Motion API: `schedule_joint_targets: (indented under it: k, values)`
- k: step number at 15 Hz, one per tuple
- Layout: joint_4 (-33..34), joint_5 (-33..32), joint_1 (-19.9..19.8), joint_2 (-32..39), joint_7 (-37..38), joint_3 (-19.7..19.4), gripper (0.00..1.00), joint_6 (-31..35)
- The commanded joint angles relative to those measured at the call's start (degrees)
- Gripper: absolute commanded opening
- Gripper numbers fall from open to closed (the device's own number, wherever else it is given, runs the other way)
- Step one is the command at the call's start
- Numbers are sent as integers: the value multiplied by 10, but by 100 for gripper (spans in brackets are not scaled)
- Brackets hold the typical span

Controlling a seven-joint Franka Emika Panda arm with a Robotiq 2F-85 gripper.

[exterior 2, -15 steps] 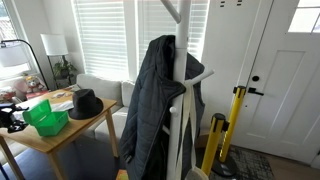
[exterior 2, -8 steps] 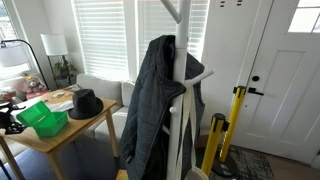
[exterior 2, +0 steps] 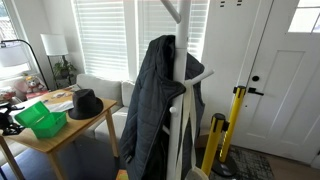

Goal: Open the green container

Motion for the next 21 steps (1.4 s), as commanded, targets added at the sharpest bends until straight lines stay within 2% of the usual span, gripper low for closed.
schedule_joint_targets:
  k: [1, 6, 16, 21]
  values:
    - [14, 24, -7, -5, -35, 16, 100, 23]
    - [23, 67, -15, -21, -66, 26, 100, 81]
    - [23, 172, -32, -70, -137, 22, 100, 167]
    - [19, 278, -56, -131, -192, 22, 100, 249]
